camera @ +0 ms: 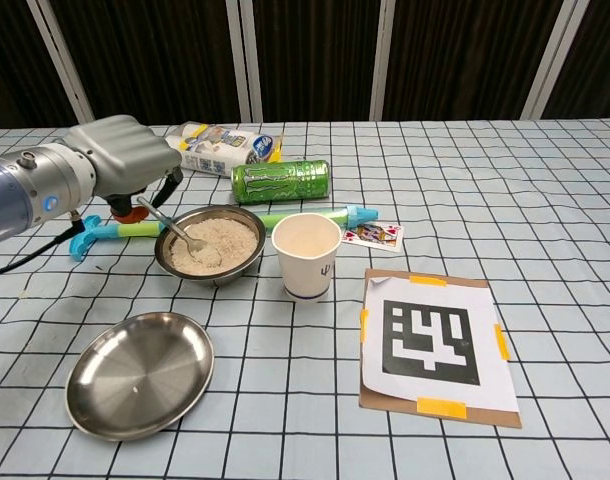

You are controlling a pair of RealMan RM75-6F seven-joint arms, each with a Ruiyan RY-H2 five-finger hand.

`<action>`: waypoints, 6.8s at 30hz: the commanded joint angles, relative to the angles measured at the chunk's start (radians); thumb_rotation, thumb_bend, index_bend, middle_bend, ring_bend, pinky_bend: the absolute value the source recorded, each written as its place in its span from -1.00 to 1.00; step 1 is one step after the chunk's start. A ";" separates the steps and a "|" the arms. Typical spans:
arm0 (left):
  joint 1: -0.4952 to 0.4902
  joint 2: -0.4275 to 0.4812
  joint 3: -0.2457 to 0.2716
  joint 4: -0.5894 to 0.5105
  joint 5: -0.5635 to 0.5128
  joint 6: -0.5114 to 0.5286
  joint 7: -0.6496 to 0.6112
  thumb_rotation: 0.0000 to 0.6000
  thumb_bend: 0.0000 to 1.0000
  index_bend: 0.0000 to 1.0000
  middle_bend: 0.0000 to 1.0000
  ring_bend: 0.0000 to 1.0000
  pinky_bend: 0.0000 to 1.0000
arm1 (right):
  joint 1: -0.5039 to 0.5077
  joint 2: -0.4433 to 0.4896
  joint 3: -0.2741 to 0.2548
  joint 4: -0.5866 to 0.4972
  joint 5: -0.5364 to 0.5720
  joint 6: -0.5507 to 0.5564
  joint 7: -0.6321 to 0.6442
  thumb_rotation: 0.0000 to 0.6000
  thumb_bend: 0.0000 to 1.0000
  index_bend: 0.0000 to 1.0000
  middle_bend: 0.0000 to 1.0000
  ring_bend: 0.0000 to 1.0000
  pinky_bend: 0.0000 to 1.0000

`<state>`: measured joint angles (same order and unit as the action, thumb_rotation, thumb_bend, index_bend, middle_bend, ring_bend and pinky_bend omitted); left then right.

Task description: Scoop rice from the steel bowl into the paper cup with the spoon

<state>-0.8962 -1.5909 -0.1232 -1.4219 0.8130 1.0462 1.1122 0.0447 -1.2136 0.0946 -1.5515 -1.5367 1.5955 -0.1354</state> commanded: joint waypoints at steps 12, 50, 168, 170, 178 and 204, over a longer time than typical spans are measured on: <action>0.049 0.038 -0.006 -0.059 -0.018 0.052 -0.110 1.00 -0.04 0.16 0.98 1.00 1.00 | 0.000 -0.001 0.000 0.001 0.000 0.000 -0.002 1.00 -0.23 -1.00 -1.00 -1.00 -1.00; -0.044 0.052 -0.088 -0.201 -0.064 0.122 -0.063 1.00 -0.04 0.15 0.98 1.00 1.00 | 0.000 0.001 0.000 -0.003 0.002 -0.004 -0.006 1.00 -0.23 -1.00 -1.00 -1.00 -1.00; 0.022 0.140 -0.024 -0.349 0.159 0.166 -0.035 1.00 -0.04 0.16 0.98 0.99 1.00 | -0.001 0.000 0.002 -0.004 0.005 -0.004 -0.008 1.00 -0.23 -1.00 -1.00 -1.00 -1.00; 0.044 0.162 -0.021 -0.399 0.106 0.182 -0.039 1.00 -0.05 0.16 0.98 0.99 1.00 | 0.000 -0.001 0.002 -0.003 0.004 -0.002 -0.011 1.00 -0.23 -1.00 -1.00 -1.00 -1.00; 0.114 0.214 0.058 -0.517 -0.006 0.220 -0.043 1.00 -0.07 0.15 0.98 0.99 1.00 | 0.000 -0.001 0.004 -0.005 0.008 -0.004 -0.015 1.00 -0.23 -1.00 -1.00 -1.00 -1.00; 0.192 0.064 0.170 -0.418 0.013 0.210 -0.130 1.00 -0.14 0.15 0.98 0.99 1.00 | -0.002 -0.007 0.006 -0.001 0.005 0.006 -0.018 1.00 -0.23 -1.00 -1.00 -1.00 -1.00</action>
<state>-0.7049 -1.5259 0.0454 -1.8409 0.8254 1.2570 0.9831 0.0432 -1.2207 0.1007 -1.5520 -1.5318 1.6010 -0.1535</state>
